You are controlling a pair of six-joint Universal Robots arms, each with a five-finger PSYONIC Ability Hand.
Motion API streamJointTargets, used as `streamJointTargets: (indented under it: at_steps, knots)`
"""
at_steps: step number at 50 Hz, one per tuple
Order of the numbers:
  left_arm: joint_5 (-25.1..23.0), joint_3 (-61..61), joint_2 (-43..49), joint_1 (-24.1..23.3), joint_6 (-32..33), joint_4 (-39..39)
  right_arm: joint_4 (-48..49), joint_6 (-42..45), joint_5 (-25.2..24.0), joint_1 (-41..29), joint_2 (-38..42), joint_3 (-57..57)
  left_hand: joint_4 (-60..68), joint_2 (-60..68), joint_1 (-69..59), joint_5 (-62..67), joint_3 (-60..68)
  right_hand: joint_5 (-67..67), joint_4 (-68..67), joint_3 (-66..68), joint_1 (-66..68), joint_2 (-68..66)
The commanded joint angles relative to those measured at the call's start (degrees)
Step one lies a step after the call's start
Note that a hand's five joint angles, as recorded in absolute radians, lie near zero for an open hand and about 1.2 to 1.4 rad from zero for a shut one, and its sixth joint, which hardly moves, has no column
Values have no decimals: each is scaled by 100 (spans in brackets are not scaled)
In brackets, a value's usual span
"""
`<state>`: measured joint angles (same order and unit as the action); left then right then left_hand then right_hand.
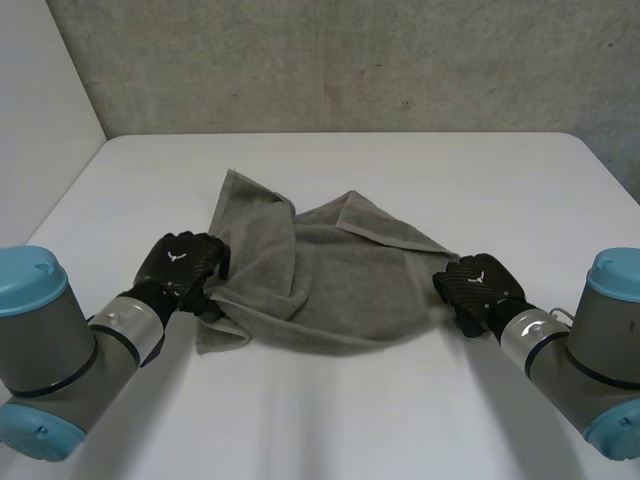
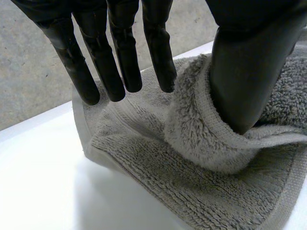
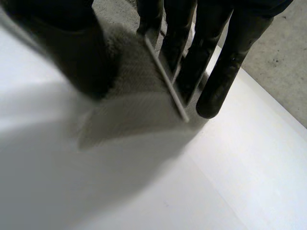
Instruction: Fold the towel.
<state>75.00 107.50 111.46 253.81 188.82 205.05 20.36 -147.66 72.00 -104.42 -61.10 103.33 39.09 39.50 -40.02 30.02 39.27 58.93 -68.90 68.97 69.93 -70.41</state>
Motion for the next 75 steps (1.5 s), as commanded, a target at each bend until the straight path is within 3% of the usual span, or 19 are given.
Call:
streamJointTargets:
  at_steps: [1, 10, 24, 30, 41, 53, 66, 71, 75]
  knots:
    - [23, -1, 7, -7, 6, 8, -6, -61, 33, 53, -112, -6, -10, -51, 104, -103, -28, 1107, -1110, 1103, 1007, -959]
    - [50, -18, 95, -42, -3, 52, -59, -659, 139, 71, -790, 178, -1573, -1614, 1667, -1666, -1591, 1107, -1110, 1103, 1007, -959]
    - [68, -176, 306, -341, -82, 52, -85, -905, 95, 106, -983, 433, -1592, -1633, 1686, -1685, -1610, 1107, -1110, 1103, 1007, -959]
    - [94, -229, 412, -525, -73, 61, -68, -967, 130, 475, -1387, 539, -1558, -1599, 1652, -1651, -1576, 1107, -1110, 1103, 1007, -959]
    - [946, -501, 429, -859, -117, 44, -103, -1423, 69, 1256, -1941, 618, -1491, -1532, 1585, -1584, -1509, 1107, -1110, 1103, 1007, -959]
    - [1017, -546, 500, -921, -91, 44, -103, -1476, 60, 1442, -1968, 635, -1306, -1347, 1400, -1399, -1325, 1107, -1110, 1103, 1007, -959]
    - [1017, -554, 473, -912, -82, -27, -85, -1529, 130, 1574, -2196, 662, -179, -220, 273, -272, -197, 1107, -1110, 1103, 1007, -959]
    - [991, -493, 368, -921, -100, -237, -85, -1793, 112, 1583, -2302, 706, 2171, 2130, -2077, 2078, 2153, 1107, -1110, 1103, 1007, -959]
    - [964, -484, 219, -929, -82, -491, -103, -2021, 68, 1565, -2337, 723, 2778, 2737, -2684, 2685, 2760, 1107, -1110, 1103, 1007, -959]
